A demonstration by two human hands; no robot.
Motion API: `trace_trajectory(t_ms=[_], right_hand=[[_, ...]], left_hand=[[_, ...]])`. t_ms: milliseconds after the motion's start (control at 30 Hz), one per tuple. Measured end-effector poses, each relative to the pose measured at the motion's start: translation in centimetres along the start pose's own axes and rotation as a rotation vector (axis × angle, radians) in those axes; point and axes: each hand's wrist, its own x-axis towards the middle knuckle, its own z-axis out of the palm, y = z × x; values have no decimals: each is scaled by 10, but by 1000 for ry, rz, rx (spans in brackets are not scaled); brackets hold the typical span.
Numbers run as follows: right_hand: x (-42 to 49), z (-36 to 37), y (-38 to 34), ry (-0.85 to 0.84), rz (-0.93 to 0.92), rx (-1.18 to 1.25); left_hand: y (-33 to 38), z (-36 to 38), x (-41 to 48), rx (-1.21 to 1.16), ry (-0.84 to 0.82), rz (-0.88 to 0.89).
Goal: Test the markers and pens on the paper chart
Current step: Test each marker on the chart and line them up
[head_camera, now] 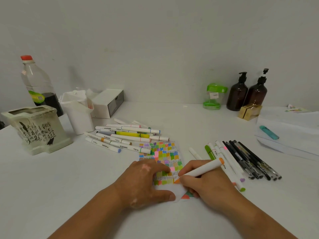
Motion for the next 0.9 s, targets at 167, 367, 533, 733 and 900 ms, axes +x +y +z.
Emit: trace_trajectory(t_ms=[167, 367, 533, 733, 900], right_hand=[[0, 0, 0, 17, 7, -15], [1, 0, 1, 27, -6, -27], [1, 0, 2, 45, -5, -26], [2, 1, 4, 55, -17, -16], [3, -11, 8, 188, -68, 428]], left_hand=[[0, 1, 1, -8, -6, -13], [0, 1, 0, -2, 0, -10], [2, -1, 0, 5, -16, -16], [4, -4, -2, 17, -13, -11], [3, -10, -4, -214, 128, -22]])
